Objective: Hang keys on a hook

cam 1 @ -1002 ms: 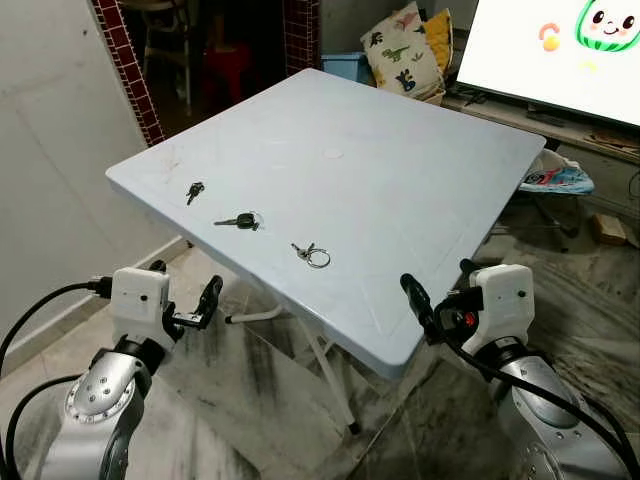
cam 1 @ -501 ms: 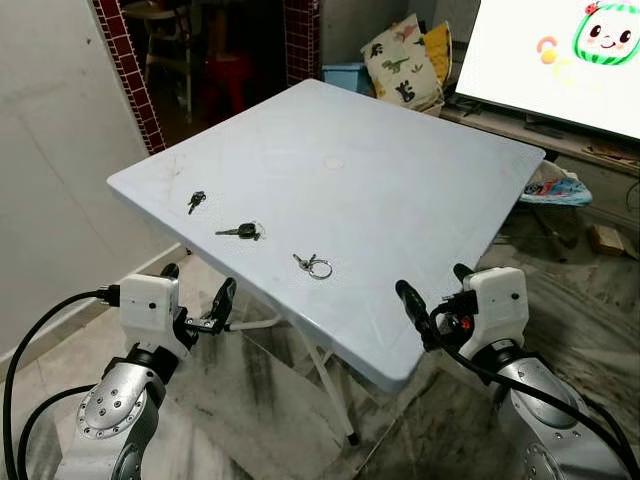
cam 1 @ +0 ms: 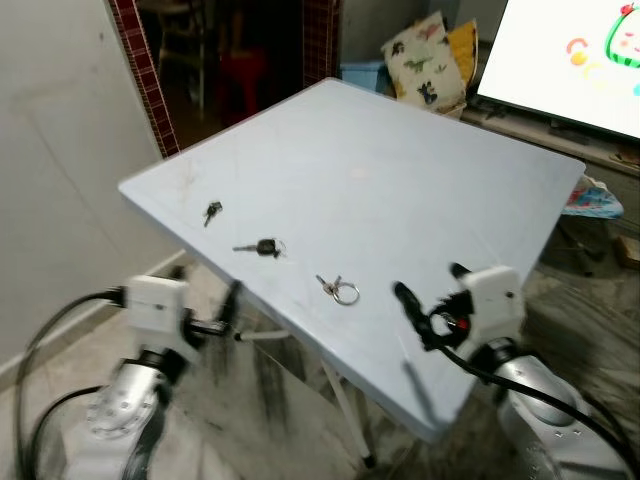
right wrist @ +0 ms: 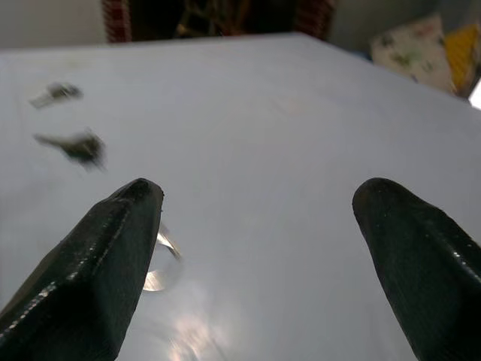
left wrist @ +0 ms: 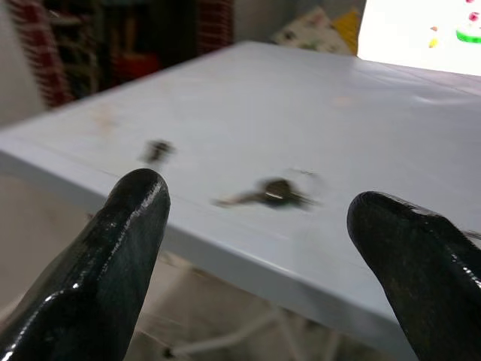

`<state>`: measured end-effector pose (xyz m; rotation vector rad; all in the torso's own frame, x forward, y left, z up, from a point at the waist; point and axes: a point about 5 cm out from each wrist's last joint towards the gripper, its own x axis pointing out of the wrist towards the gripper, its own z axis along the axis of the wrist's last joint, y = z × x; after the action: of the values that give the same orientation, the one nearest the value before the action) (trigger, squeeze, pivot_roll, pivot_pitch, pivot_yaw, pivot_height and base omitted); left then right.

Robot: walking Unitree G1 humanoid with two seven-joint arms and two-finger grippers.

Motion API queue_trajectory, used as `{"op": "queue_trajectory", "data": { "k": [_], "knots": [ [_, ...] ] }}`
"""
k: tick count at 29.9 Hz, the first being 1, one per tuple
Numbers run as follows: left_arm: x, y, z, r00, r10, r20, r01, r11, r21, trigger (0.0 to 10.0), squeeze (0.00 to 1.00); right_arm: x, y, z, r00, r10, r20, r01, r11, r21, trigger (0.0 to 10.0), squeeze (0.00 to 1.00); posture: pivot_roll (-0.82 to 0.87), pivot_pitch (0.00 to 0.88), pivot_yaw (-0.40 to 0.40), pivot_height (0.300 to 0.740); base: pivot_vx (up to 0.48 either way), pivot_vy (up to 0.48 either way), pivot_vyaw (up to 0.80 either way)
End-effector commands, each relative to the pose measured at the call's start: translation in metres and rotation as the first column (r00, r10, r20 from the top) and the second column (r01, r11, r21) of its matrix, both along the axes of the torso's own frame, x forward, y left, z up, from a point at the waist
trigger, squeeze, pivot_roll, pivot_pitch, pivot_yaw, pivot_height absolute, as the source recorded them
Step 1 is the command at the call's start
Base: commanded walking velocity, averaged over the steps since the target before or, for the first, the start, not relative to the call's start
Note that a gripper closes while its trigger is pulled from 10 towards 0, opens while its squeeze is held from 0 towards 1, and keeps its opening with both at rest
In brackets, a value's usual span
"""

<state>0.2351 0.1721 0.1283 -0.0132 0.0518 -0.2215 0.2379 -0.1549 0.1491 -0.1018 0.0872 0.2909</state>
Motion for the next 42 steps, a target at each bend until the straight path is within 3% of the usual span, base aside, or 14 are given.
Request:
{"op": "queue_trajectory", "data": {
  "k": [1, 13, 18, 24, 26, 30, 42],
  "knots": [
    [-0.001, 0.008, 0.000, 0.999, 0.034, -0.010, -0.034, 0.999, 0.022, 10.0, 0.00, 0.001, 0.007, 0.002, 0.999, 0.032, 0.006, -0.032, 0.999, 0.015, 10.0, 0.00, 0.04, 0.001, -0.004, 0.740, 0.000, 0.000, 0.00],
    [-0.002, 0.004, -0.012, 0.997, 0.015, -0.080, -0.012, 0.999, 0.042, 10.0, 0.00, 0.008, 0.005, -0.002, 1.000, -0.005, -0.005, 0.005, 1.000, -0.021, 10.0, 0.00, 0.04, 0.002, -0.003, 0.740, 0.000, 0.000, 0.00],
    [0.000, -0.005, -0.015, 0.995, -0.025, -0.100, 0.031, 0.998, 0.055, 10.0, 0.00, 0.021, 0.006, -0.006, 0.999, 0.009, -0.051, -0.011, 0.999, -0.052, 10.0, 0.00, 0.04, 0.001, -0.004, 0.740, 0.000, 0.000, 0.00],
    [-0.006, -0.019, -0.016, 0.987, -0.120, -0.109, 0.128, 0.989, 0.068, 10.0, 0.00, 0.043, 0.020, -0.012, 0.982, 0.147, -0.122, -0.162, 0.978, -0.130, 10.0, 0.00, 0.06, 0.004, -0.006, 0.740, 0.000, 0.000, 0.00],
    [-0.008, -0.020, -0.016, 0.984, -0.134, -0.115, 0.142, 0.988, 0.064, 10.0, 0.00, 0.047, 0.020, -0.012, 0.984, 0.137, -0.116, -0.154, 0.976, -0.152, 10.0, 0.00, 0.06, 0.004, -0.007, 0.740, 0.000, 0.000, 0.00],
    [-0.010, -0.019, -0.017, 0.986, -0.123, -0.115, 0.132, 0.988, 0.075, 10.0, 0.00, 0.058, 0.039, -0.015, 0.966, 0.210, -0.154, -0.235, 0.957, -0.172, 10.0, 0.00, 0.08, 0.008, -0.022, 0.740, 0.000, 0.000, 0.00],
    [-0.013, -0.022, -0.016, 0.985, -0.130, -0.114, 0.140, 0.987, 0.082, 10.0, 0.00, 0.064, 0.054, -0.035, 0.931, 0.242, -0.273, -0.303, 0.929, -0.210, 10.0, 0.00, 0.09, 0.016, -0.025, 0.740, 0.000, 0.000, 0.00]
  ]
}}
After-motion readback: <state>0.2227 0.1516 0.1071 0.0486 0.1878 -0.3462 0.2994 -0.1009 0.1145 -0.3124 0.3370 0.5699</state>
